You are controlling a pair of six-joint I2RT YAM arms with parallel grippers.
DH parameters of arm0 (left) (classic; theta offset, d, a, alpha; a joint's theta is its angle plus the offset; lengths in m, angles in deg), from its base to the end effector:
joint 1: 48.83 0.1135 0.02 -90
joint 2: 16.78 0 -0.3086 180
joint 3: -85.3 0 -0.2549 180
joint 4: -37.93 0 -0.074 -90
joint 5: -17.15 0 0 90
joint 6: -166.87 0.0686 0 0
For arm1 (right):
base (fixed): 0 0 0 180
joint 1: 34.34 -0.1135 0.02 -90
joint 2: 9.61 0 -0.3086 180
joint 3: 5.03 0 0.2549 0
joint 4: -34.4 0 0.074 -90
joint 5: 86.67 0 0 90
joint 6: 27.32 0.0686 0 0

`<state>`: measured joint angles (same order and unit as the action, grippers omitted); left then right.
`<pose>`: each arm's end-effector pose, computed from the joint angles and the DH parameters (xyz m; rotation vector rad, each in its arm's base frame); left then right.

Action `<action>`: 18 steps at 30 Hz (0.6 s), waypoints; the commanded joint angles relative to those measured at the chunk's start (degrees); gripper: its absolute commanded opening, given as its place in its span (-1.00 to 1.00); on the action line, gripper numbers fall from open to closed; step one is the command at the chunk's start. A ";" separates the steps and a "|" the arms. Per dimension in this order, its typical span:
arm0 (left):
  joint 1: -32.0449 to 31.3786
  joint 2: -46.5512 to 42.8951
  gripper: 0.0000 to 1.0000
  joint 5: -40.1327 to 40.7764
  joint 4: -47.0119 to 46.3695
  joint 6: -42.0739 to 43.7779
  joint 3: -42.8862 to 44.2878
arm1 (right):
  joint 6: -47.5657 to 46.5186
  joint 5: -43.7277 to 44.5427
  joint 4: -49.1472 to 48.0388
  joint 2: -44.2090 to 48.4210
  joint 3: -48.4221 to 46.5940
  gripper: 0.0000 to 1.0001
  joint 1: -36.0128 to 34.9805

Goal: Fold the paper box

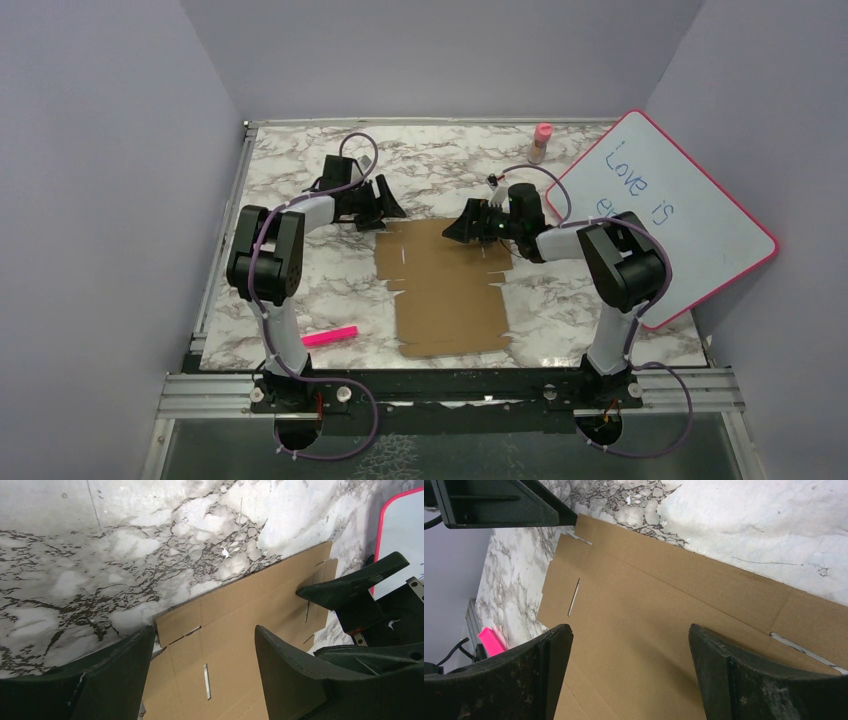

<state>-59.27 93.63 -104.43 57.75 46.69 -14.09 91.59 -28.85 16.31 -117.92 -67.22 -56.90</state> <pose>0.4209 -0.1141 0.1752 -0.1720 2.5017 -0.9798 0.3648 0.1911 0.1607 -0.2518 2.1587 1.1148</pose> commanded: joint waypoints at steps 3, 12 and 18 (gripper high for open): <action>-0.29 -0.40 0.45 -3.67 -0.38 -0.39 1.26 | -0.69 2.30 0.08 0.30 1.03 0.83 -0.46; -0.77 -4.19 0.32 -3.31 -1.04 -1.16 1.29 | -0.61 2.39 0.15 0.27 0.94 0.83 -0.46; -1.65 -5.16 0.07 -1.60 -0.82 -0.93 1.35 | -0.52 2.41 0.15 0.04 0.93 0.82 -0.48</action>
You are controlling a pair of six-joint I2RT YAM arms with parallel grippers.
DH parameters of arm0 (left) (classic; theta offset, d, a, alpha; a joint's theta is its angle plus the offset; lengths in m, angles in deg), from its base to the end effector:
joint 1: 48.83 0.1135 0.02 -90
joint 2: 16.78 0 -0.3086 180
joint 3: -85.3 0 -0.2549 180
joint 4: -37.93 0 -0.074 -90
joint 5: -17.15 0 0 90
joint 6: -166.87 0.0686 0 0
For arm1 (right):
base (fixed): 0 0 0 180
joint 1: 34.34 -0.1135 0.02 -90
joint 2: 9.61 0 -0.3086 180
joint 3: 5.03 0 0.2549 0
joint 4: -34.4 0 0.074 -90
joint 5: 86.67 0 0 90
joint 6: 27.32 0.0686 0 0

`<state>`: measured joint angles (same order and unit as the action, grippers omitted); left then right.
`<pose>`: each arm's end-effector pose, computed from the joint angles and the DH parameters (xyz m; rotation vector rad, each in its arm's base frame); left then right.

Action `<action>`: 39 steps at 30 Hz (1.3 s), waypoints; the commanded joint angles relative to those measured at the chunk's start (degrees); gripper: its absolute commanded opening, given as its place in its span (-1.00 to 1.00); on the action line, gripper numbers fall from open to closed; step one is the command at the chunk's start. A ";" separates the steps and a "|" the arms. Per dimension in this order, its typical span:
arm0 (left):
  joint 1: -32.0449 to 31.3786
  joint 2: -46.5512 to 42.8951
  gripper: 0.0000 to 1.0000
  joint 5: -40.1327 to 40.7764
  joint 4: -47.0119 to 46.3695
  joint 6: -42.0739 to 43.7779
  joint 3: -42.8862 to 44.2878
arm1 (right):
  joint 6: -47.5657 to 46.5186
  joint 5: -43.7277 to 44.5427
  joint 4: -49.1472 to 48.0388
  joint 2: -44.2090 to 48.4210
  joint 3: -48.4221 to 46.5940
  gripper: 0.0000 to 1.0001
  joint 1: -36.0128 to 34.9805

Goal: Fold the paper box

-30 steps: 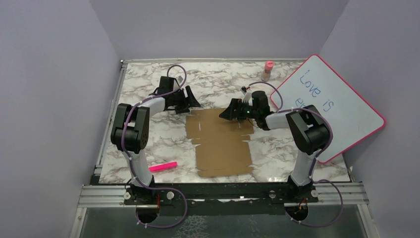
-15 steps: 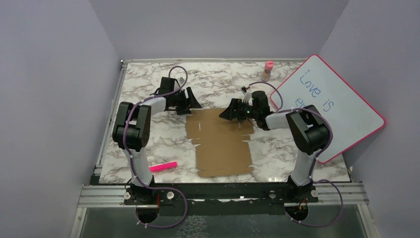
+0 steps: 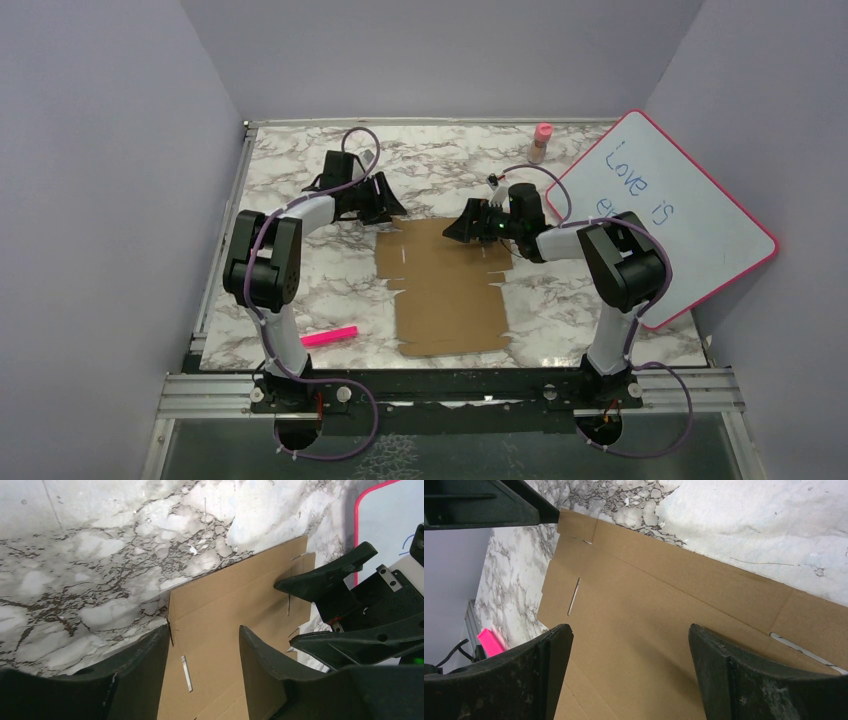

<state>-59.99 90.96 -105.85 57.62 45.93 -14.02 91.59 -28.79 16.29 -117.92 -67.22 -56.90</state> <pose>0.4158 -0.1201 0.1957 -0.1371 2.4589 -1.0244 0.3649 0.1911 0.1607 -0.2511 2.1584 1.1138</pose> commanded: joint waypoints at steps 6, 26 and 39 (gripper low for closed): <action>-2.55 -1.83 -0.03 2.66 1.45 1.60 2.74 | -0.52 2.36 0.26 -0.27 0.81 0.82 -0.47; -5.23 -1.24 0.16 8.86 6.26 5.25 6.64 | -0.70 2.47 1.37 -0.31 0.20 0.82 -0.51; 1.54 1.66 0.20 0.88 1.95 3.26 2.14 | -0.52 1.98 0.44 -0.67 0.84 0.82 -0.46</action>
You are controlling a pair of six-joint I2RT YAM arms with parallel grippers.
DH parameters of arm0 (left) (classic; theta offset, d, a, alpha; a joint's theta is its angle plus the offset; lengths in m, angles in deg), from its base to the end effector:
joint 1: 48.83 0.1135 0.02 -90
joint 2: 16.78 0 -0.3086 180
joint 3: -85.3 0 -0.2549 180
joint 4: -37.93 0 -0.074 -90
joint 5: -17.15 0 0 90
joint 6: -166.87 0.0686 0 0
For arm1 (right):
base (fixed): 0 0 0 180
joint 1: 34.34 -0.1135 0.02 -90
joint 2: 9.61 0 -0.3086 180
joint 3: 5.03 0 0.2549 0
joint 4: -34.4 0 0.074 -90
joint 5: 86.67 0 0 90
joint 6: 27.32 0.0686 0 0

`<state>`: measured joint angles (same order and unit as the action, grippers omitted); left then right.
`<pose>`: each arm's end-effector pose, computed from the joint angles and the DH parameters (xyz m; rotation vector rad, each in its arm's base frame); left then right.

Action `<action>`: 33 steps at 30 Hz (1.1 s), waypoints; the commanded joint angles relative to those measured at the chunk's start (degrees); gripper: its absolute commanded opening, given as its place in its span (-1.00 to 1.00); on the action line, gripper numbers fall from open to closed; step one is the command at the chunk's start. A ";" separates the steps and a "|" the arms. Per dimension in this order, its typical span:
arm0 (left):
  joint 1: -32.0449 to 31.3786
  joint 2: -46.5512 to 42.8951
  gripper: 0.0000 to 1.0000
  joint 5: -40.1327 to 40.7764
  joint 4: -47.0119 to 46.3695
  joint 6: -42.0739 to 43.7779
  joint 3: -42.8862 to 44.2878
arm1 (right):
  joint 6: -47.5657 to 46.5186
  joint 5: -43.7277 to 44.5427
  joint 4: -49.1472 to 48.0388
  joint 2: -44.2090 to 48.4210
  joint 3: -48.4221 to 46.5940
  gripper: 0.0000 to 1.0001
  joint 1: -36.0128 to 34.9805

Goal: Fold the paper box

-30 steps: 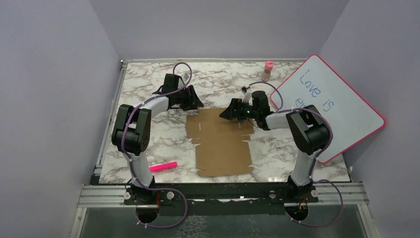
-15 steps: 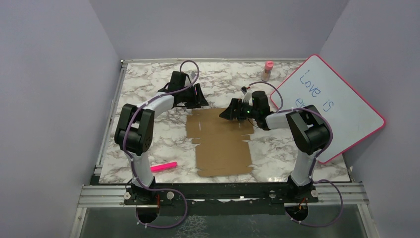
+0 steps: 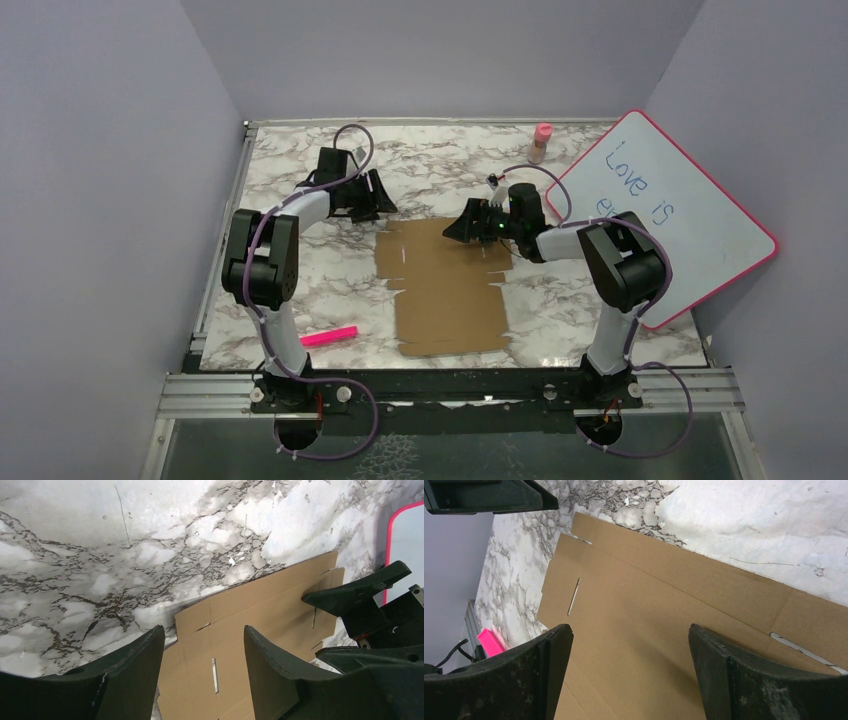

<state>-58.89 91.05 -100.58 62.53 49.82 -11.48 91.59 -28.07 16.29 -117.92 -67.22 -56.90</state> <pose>0.4220 -0.1073 0.1991 -0.1412 2.4850 -0.8732 0.3655 0.1906 0.1605 -0.2425 2.1586 1.1010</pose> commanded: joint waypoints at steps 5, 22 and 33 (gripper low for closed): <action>0.89 4.73 0.12 -5.93 -3.44 -0.57 -0.10 | -1.03 1.60 0.87 -0.66 0.73 0.82 -0.47; 1.19 5.66 -0.56 -5.59 -4.24 -0.57 -1.92 | -1.13 1.26 0.06 -1.28 0.94 0.82 -0.51; -1.87 2.80 -0.86 2.17 0.26 1.08 0.23 | -1.87 2.66 0.84 -0.78 1.04 0.82 -0.47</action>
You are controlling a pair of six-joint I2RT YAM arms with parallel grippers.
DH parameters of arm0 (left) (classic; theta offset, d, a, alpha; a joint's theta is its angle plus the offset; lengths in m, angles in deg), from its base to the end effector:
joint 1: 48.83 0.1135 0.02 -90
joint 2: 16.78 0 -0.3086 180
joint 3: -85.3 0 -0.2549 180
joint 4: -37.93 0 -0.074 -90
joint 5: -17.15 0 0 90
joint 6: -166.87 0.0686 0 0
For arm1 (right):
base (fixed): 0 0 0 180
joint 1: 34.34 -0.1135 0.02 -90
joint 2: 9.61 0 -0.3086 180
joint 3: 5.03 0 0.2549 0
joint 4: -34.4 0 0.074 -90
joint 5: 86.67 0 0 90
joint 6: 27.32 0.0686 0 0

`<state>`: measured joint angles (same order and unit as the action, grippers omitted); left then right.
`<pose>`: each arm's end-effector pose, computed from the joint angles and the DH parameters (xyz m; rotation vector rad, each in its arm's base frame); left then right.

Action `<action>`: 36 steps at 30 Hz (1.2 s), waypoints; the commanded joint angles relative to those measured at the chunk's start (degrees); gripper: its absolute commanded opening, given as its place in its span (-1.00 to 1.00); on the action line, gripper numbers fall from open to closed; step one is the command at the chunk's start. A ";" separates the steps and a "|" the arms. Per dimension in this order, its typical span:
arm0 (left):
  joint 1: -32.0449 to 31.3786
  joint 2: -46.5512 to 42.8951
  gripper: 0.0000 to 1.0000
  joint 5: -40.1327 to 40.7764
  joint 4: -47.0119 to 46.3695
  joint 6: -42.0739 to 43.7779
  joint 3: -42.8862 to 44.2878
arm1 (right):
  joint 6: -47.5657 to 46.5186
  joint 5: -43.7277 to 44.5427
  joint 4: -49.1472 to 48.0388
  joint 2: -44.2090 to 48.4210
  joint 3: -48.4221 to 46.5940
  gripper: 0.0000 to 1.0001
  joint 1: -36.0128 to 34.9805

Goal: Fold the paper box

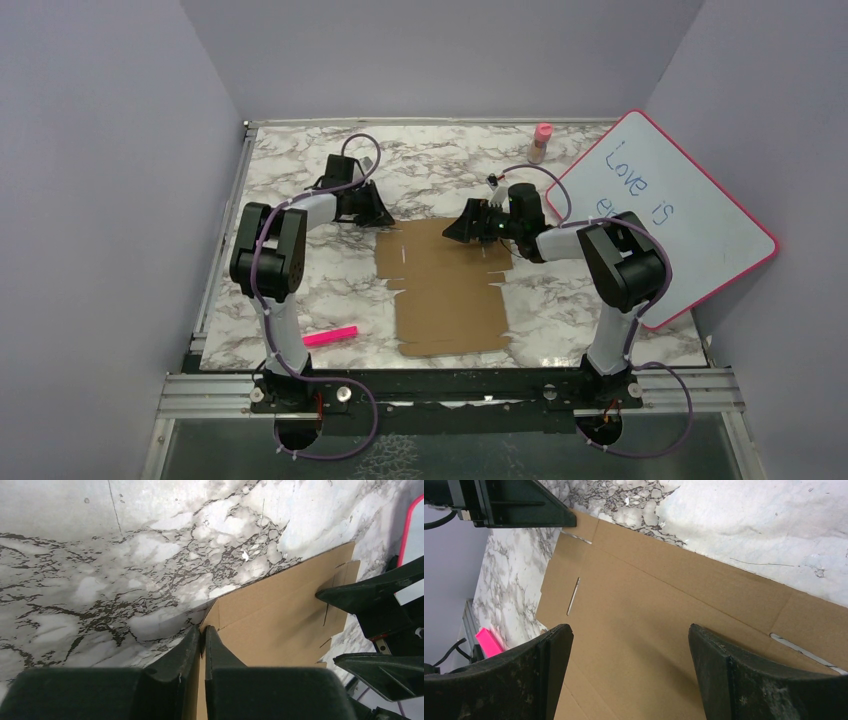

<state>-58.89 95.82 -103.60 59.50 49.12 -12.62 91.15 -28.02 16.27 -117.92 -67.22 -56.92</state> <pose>0.4270 -0.1114 0.1641 -0.1528 2.5354 -0.9392 0.3655 0.1907 0.1605 -0.2505 2.1556 1.0961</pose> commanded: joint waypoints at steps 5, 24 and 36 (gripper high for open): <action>-3.88 -1.99 -0.86 9.45 6.65 2.84 3.74 | -1.66 3.39 1.42 -0.50 1.16 0.83 -0.53; -9.77 -0.61 -0.48 19.48 15.53 4.80 12.15 | -3.07 8.88 5.34 0.22 0.50 0.82 -1.45; -12.15 0.84 -0.46 20.22 15.93 4.70 13.89 | -2.89 10.82 6.55 0.38 0.33 0.83 -1.68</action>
<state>-69.84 95.34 -84.75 74.60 53.18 -1.45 89.55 -21.68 17.32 -117.18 -67.22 -58.65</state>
